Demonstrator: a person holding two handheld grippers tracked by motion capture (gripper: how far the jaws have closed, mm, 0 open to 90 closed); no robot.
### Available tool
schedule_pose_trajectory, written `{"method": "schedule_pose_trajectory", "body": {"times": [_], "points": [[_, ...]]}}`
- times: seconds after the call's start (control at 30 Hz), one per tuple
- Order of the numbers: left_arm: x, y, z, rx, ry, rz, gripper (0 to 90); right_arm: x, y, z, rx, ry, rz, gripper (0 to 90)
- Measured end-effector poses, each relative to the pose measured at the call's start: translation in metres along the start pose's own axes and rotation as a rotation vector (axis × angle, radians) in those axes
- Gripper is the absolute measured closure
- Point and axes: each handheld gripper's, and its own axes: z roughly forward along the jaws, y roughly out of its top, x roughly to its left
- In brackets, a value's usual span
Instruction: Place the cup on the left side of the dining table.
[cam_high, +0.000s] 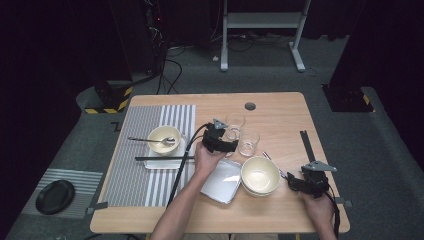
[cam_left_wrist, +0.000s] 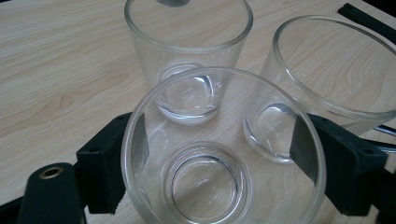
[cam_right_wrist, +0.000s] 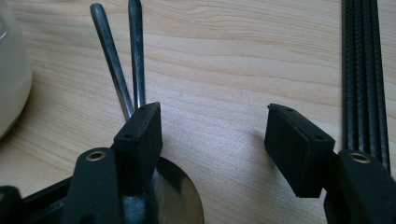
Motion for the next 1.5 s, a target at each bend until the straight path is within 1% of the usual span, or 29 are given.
{"method": "schedule_pose_trajectory", "body": {"times": [0.1,0.17,0.23,0.3,0.33,0.37,0.43,0.67,0.93,1.2,1.23,1.37,1.5], "points": [[-0.0012,-0.0005,0.0012,-0.010,0.000,-0.029,17.3,0.0000,0.0000,0.0000,0.000,0.000,0.000,36.7],[-0.0010,-0.0006,0.0012,-0.010,0.001,-0.023,17.4,0.0001,0.0000,0.0000,0.000,0.000,0.001,36.7],[-0.0017,-0.0006,0.0011,-0.009,0.002,-0.027,17.5,0.0000,0.0000,0.0000,0.000,0.000,0.000,36.7],[-0.0020,-0.0010,0.0014,-0.013,0.003,-0.019,17.7,0.0000,0.0000,0.0000,0.000,0.000,0.001,36.7],[-0.0015,-0.0015,0.0013,-0.018,0.002,-0.012,17.7,0.0000,0.0000,0.0000,0.000,0.000,0.000,36.7],[0.0000,-0.0013,0.0011,-0.017,-0.001,0.005,17.7,0.0000,0.0000,0.0000,0.000,0.000,0.000,36.7],[-0.0006,-0.0012,0.0012,-0.017,0.005,-0.004,17.7,0.0002,0.0000,0.0000,0.001,0.000,0.002,36.7],[-0.0025,-0.0023,0.0016,-0.029,0.021,-0.006,18.0,0.0000,0.0000,0.0000,0.000,0.000,0.000,36.7],[-0.0026,-0.0031,0.0021,-0.039,0.023,-0.005,17.9,0.0000,0.0000,0.0000,0.000,0.000,0.001,36.7],[-0.0011,-0.0044,0.0037,-0.056,0.012,0.000,17.5,-0.0002,0.0000,0.0000,0.000,0.000,-0.001,36.7],[-0.0010,-0.0045,0.0039,-0.058,0.011,0.000,17.5,0.0002,0.0000,0.0000,0.001,0.002,0.004,36.7],[-0.0013,-0.0044,0.0038,-0.057,0.017,0.004,17.9,-0.0003,0.0001,0.0000,-0.001,0.000,-0.002,36.7],[-0.0021,-0.0043,0.0042,-0.062,0.021,0.000,18.2,0.0001,0.0000,0.0000,0.001,0.001,0.002,36.7]]}}
